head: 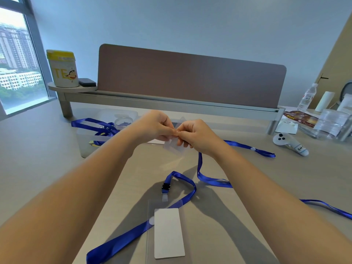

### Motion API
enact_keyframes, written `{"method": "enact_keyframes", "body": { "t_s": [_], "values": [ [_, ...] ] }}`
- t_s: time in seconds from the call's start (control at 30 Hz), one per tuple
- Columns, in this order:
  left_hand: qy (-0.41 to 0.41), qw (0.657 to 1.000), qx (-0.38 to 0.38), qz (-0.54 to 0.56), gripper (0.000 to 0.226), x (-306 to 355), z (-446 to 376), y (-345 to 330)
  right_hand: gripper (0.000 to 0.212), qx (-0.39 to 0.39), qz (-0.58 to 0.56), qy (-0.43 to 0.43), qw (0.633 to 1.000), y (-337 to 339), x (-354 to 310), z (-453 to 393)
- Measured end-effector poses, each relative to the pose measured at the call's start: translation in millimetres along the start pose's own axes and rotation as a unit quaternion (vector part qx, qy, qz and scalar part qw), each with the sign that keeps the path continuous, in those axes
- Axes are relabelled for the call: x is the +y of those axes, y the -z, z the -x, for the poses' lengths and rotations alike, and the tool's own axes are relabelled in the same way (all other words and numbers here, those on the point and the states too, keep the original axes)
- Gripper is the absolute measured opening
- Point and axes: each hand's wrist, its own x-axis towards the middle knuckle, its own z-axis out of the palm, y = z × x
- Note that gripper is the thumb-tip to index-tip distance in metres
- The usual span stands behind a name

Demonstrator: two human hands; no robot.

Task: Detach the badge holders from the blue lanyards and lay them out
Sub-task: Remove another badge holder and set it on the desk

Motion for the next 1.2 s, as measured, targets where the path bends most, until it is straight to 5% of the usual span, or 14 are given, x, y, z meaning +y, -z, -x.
{"method": "enact_keyframes", "body": {
  "t_s": [0.2, 0.33, 0.5, 0.6, 0.7, 0.8, 0.93, 1.13, 1.2],
  "values": [
    [-0.046, 0.998, 0.034, -0.012, 0.022, -5, 3, -3, 0.020, 0.059, 0.012, 0.032, 0.998, -5, 1, -3],
    [-0.039, 0.987, 0.066, 0.143, 0.017, -14, 2, -10, 0.022, 0.070, -0.086, 0.020, 0.994, -1, -4, -5],
    [0.216, 0.938, -0.049, 0.266, 0.057, -41, 5, -16, 0.028, 0.013, -0.129, -0.032, 0.991, 11, -5, -9],
    [0.292, 0.885, -0.150, 0.329, 0.069, -49, 8, -27, 0.025, -0.006, -0.136, -0.035, 0.990, 13, -4, -9],
    [0.270, 0.823, -0.081, 0.492, 0.050, -43, 4, -33, 0.022, -0.019, -0.154, -0.050, 0.987, 14, 0, -8],
    [0.234, 0.791, 0.046, 0.563, 0.024, -36, -3, -29, 0.012, -0.017, -0.057, -0.088, 0.994, 16, 9, -6],
    [0.183, 0.825, 0.129, 0.519, 0.021, -24, -5, -22, 0.046, 0.041, 0.039, -0.134, 0.989, 17, 27, -6],
    [0.176, 0.846, 0.214, 0.456, 0.017, -6, -6, -13, 0.012, 0.220, 0.095, -0.155, 0.958, 19, 46, -4],
    [0.177, 0.848, 0.218, 0.450, 0.010, 2, -6, -10, 0.034, 0.241, 0.155, -0.183, 0.940, 23, 50, -5]
  ]
}}
